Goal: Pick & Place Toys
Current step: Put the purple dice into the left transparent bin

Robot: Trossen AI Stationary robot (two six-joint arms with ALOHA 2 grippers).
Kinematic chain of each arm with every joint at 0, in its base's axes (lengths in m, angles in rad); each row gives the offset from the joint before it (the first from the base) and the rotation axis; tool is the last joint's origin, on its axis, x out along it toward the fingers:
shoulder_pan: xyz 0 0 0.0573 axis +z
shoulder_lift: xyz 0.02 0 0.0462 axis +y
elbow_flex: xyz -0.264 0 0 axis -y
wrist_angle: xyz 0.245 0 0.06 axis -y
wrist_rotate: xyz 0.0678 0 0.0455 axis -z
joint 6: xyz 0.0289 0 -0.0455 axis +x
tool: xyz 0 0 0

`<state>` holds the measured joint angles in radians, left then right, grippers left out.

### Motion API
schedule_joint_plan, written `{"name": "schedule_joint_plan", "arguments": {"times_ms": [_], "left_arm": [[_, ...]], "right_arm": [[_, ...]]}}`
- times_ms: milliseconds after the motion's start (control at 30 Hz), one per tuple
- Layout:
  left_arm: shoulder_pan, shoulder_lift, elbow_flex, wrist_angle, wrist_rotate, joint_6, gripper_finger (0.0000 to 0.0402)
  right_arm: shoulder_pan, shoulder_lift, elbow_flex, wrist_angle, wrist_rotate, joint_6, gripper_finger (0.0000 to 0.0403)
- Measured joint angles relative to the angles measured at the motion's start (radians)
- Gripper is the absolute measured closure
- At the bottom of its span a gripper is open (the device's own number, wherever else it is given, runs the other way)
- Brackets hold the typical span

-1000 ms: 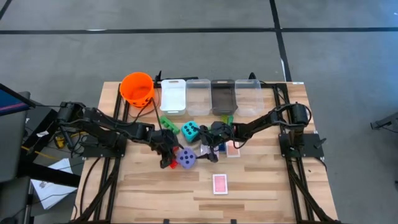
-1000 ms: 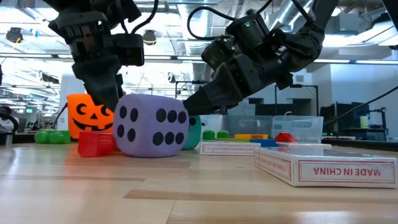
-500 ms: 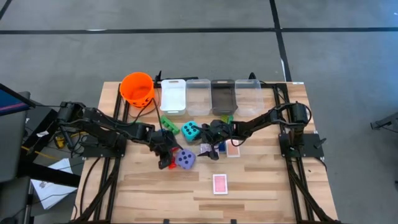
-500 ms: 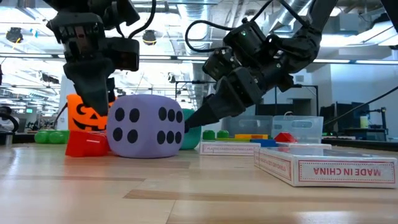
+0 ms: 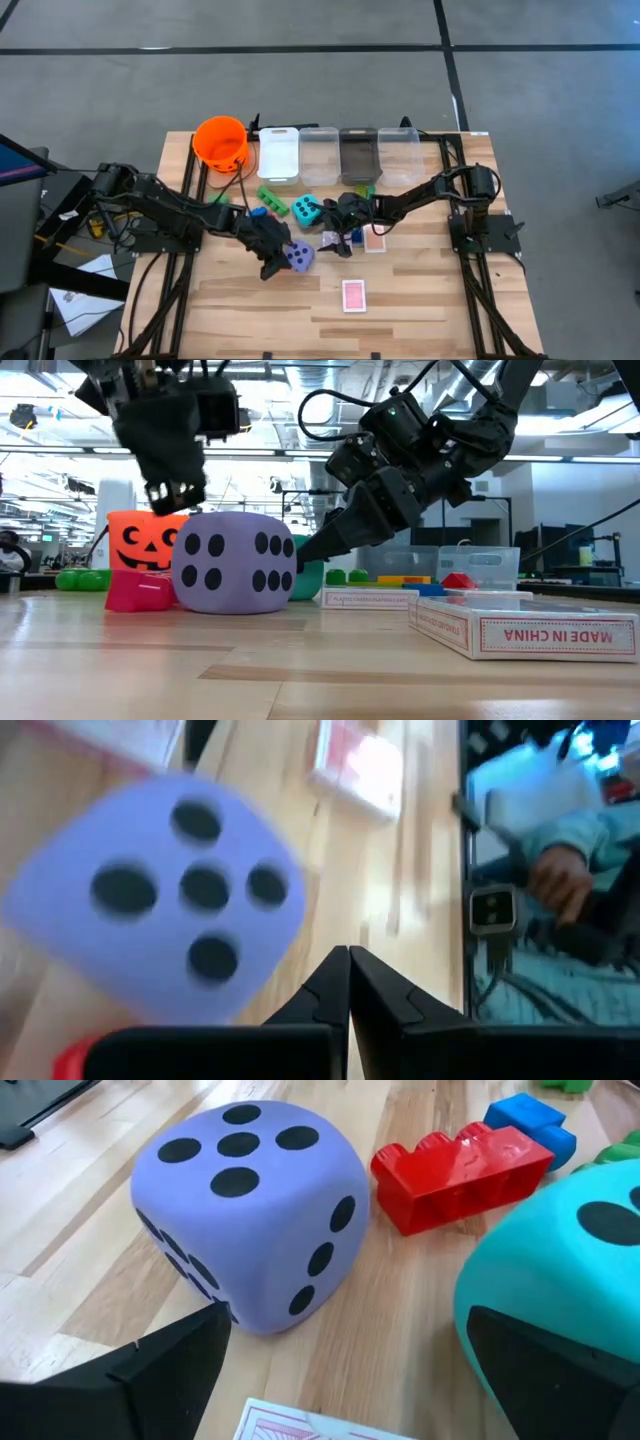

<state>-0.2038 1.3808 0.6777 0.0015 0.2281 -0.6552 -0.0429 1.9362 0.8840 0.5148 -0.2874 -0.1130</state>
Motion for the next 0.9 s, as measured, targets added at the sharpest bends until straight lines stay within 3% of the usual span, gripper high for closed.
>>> {"name": "schedule_joint_plan", "arguments": {"times_ms": [333, 900], "left_arm": [[-0.076, 0.000, 0.000, 0.022, -0.188, 0.000, 0.0401], [-0.079, 0.000, 0.000, -0.150, -0.153, -0.067, 0.0402]], "right_arm": [[0.029, -0.001, 0.071, -0.050, 0.000, -0.003, 0.0003], [0.035, -0.001, 0.086, -0.184, -0.002, -0.071, 0.0003]]}}
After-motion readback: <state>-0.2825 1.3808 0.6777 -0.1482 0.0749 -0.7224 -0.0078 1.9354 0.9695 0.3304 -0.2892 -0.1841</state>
